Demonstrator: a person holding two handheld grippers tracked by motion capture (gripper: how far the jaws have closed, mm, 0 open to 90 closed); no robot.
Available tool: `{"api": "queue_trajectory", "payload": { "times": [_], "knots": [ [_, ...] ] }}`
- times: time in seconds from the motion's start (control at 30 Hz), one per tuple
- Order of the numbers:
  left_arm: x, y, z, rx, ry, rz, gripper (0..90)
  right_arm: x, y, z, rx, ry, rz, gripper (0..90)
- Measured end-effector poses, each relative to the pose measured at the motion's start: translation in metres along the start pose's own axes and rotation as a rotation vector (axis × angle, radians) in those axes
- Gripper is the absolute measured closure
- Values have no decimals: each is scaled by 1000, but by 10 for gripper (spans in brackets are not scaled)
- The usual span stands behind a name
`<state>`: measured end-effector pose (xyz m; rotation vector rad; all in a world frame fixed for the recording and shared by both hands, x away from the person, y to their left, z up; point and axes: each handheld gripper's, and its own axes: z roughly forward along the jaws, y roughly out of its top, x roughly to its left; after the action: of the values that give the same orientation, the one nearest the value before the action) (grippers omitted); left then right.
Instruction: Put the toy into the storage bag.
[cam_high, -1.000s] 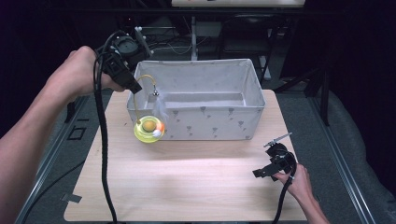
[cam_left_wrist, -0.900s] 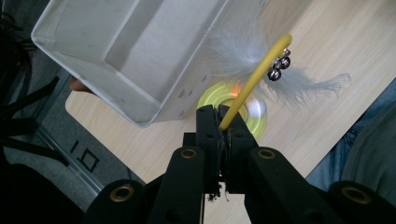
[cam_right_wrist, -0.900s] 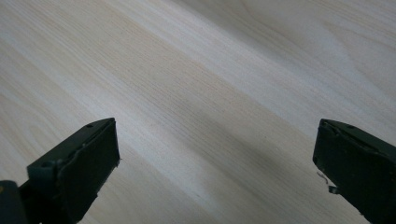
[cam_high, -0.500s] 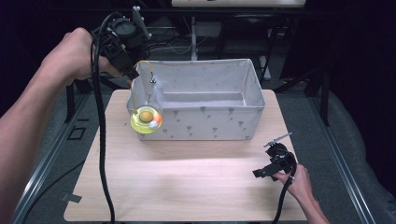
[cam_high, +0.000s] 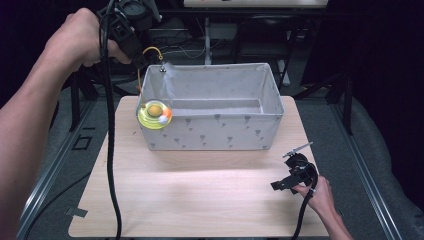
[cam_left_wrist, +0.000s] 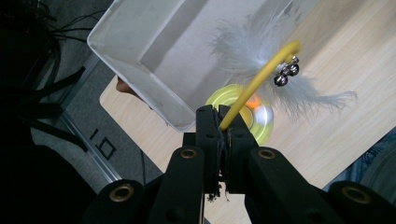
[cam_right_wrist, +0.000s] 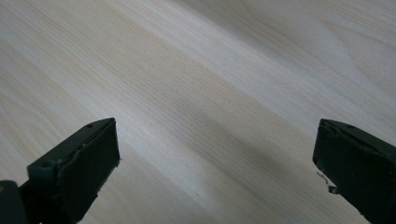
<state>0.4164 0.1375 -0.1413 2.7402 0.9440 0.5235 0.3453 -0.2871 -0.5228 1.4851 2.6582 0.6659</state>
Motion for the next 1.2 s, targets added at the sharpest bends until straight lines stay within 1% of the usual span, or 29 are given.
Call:
{"api": "queue_trajectory", "payload": {
  "times": [0.17,0.23,0.3,0.4,0.47,0.53,0.6,0.67,0.7,0.83,0.87,0.9,0.93,0.97,1.03,1.07,1.1,1.13,1.17,1.2],
  "knots": [
    [5,5,-2,-4,7,-15,876,0,0,0,2,2,-3,2],
    [8,8,-3,-6,14,-23,876,0,0,0,-8,6,5,1],
    [10,10,-2,-8,19,-30,876,0,0,0,-7,5,4,1],
    [13,14,-1,-1,28,-41,876,0,0,0,-7,8,8,1],
    [15,16,-1,2,35,-42,876,0,0,0,2,2,-2,1],
    [19,19,-1,-2,42,-55,875,1,0,0,-7,9,9,2],
    [23,20,0,-4,52,-66,875,0,0,0,-9,11,6,2],
    [26,22,1,-2,58,-76,876,0,0,0,-3,5,5,2],
    [27,23,1,-1,60,-81,876,0,0,0,-6,12,9,2],
    [30,26,4,5,68,-84,876,1,0,0,-8,11,8,2],
    [32,27,5,5,77,-91,877,0,0,0,4,2,-5,2],
    [33,28,6,-1,77,-98,877,0,0,0,4,2,-5,2],
    [34,28,6,-1,77,-97,877,1,0,0,-3,14,3,2],
    [35,29,7,-2,78,-104,876,0,0,-1,3,1,-2,2],
    [37,31,9,1,82,-105,876,0,0,-1,1,4,-1,2],
    [38,31,10,-2,82,-114,876,0,0,-1,3,3,-1,2],
    [39,32,12,1,83,-115,876,1,0,0,-5,14,3,2],
    [41,33,13,1,84,-114,876,0,0,-1,1,3,-1,2],
    [41,34,14,-1,82,-119,876,0,0,0,-1,3,-4,2],
    [42,35,15,0,81,-114,876,0,0,-1,2,2,-4,2]
  ]
}}
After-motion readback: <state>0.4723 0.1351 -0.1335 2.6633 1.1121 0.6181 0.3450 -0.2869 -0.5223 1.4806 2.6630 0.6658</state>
